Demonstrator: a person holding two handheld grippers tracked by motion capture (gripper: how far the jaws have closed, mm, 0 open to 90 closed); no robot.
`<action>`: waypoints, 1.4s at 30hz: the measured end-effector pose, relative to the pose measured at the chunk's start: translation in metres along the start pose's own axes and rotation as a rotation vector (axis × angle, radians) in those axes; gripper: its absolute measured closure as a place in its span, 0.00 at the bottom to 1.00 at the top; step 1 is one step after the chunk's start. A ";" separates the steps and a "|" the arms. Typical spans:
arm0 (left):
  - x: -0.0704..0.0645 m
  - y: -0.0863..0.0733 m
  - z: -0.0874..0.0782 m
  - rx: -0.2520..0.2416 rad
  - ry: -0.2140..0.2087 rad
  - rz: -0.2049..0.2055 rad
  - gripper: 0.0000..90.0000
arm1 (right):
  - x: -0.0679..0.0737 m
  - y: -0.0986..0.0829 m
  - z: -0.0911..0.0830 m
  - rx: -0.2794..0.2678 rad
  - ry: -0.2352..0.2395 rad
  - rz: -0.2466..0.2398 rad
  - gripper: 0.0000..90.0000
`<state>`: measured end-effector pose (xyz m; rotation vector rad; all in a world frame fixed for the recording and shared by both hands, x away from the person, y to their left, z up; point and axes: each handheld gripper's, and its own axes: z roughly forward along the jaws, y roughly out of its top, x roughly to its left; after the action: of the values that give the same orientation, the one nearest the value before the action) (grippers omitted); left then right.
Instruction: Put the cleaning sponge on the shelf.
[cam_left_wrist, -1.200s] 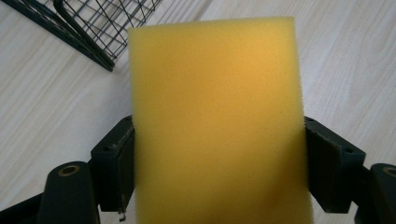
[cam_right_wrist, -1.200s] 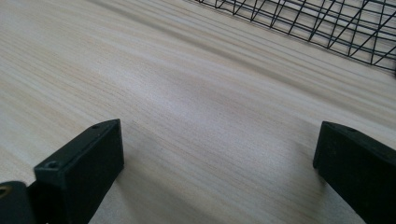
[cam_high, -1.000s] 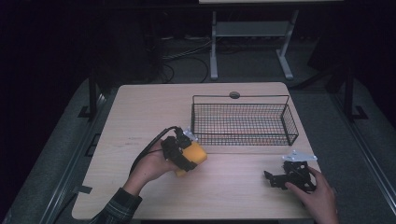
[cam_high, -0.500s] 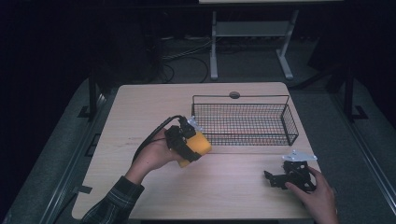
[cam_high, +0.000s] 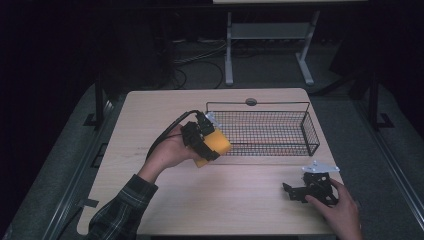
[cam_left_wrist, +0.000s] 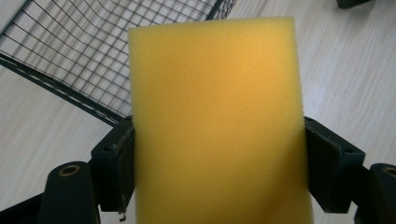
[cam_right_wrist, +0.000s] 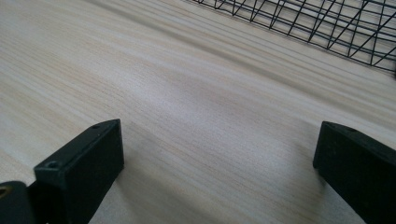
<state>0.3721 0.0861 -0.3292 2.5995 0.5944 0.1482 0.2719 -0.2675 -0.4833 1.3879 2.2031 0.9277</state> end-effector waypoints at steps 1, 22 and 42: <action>0.003 0.004 0.000 0.007 0.003 0.013 0.25 | 0.000 0.000 0.000 0.000 0.000 -0.002 0.01; 0.031 0.034 0.012 -0.010 0.021 0.056 0.26 | 0.000 0.000 0.000 0.000 0.000 -0.001 0.01; 0.060 0.054 0.041 -0.025 0.026 0.059 0.26 | 0.000 0.000 0.000 0.001 -0.001 -0.003 0.01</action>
<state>0.4550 0.0525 -0.3401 2.5957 0.5222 0.2071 0.2720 -0.2677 -0.4834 1.3845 2.2046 0.9247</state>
